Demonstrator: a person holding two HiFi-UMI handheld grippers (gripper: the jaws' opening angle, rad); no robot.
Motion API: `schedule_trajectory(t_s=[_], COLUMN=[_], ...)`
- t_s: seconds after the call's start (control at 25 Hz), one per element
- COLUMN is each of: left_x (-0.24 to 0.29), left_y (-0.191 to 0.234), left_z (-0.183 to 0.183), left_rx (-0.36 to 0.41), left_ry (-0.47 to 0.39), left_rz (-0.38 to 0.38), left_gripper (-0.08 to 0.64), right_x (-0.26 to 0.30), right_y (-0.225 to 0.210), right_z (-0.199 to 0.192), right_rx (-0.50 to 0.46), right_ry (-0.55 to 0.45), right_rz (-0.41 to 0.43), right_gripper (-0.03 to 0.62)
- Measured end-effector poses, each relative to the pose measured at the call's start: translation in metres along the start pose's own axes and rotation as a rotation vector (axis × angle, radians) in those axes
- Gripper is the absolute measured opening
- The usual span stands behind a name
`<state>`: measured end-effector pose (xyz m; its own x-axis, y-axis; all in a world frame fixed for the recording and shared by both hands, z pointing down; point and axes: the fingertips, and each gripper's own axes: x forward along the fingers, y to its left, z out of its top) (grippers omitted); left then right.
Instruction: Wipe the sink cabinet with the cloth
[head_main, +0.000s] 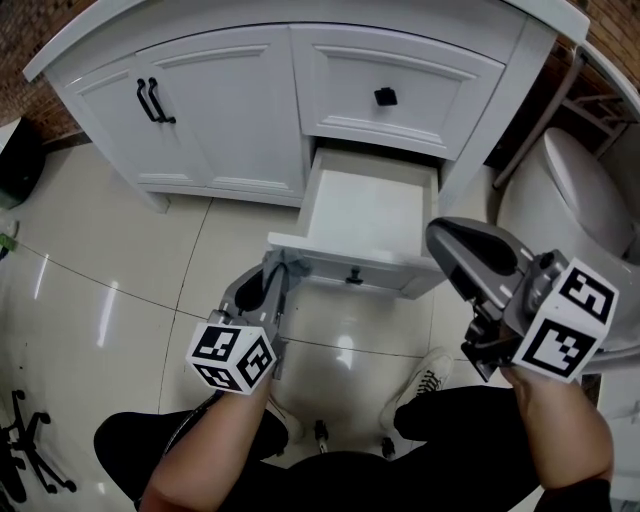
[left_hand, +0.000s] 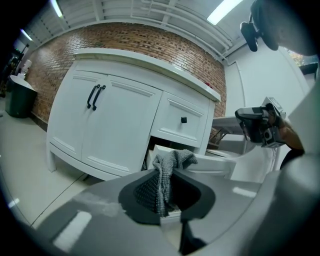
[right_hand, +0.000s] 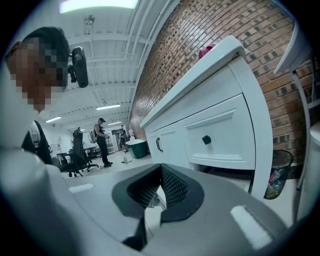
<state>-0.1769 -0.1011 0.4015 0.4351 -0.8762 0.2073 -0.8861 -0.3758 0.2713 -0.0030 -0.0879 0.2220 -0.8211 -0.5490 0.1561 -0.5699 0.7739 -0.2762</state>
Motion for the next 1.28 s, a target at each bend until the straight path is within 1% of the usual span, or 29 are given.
schedule_trajectory(t_s=[0.08,0.16,0.2,0.28,0.4,0.48,0.52,0.68,0.84,0.92,1.04,1.16,1.28], left_x=[-0.002,-0.003,-0.002,0.0,0.009,0.019,0.025,0.055,0.077,0.085,0.09,0.09,0.089], left_y=[-0.018,-0.052,-0.072,-0.112,-0.163,-0.187,-0.194,-0.21,-0.223,-0.228,-0.227,-0.22,-0.209], left_z=[-0.004,-0.004,-0.003,0.001,0.009,0.015,0.019,0.031,0.033,0.033,0.03,0.025,0.023], left_rx=[0.058,0.122,0.141,0.152,0.167,0.178,0.17,0.106,0.094,0.104,0.14,0.164,0.174], left_ry=[0.004,-0.007,-0.014,-0.019,-0.013,-0.008,-0.005,0.032,0.073,0.086,0.109,0.135,0.143], left_rz=[-0.036,-0.114,-0.161,-0.251,-0.368,-0.418,-0.432,-0.46,-0.473,-0.479,-0.466,-0.448,-0.424], left_gripper=[0.041,0.041,0.041,0.041,0.04,0.04,0.04,0.04,0.04,0.04,0.04,0.04,0.04], right_x=[-0.005,-0.012,-0.016,-0.024,-0.035,-0.041,-0.044,-0.054,-0.06,-0.059,-0.056,-0.053,-0.046], right_y=[-0.003,-0.008,-0.011,-0.017,-0.022,-0.025,-0.027,-0.039,-0.048,-0.049,-0.048,-0.048,-0.049], right_z=[0.001,0.001,0.002,0.006,0.014,0.017,0.018,0.02,0.02,0.021,0.021,0.019,0.014], right_rx=[-0.002,0.003,0.008,0.02,0.032,0.036,0.039,0.059,0.084,0.093,0.087,0.078,0.077], right_ry=[-0.007,-0.017,-0.025,-0.044,-0.08,-0.099,-0.107,-0.13,-0.142,-0.143,-0.139,-0.123,-0.101], right_rz=[-0.006,-0.017,-0.024,-0.038,-0.055,-0.065,-0.071,-0.102,-0.12,-0.118,-0.11,-0.102,-0.092], right_gripper=[0.006,0.006,0.006,0.006,0.006,0.006,0.006,0.006,0.006,0.006,0.006,0.006,0.006])
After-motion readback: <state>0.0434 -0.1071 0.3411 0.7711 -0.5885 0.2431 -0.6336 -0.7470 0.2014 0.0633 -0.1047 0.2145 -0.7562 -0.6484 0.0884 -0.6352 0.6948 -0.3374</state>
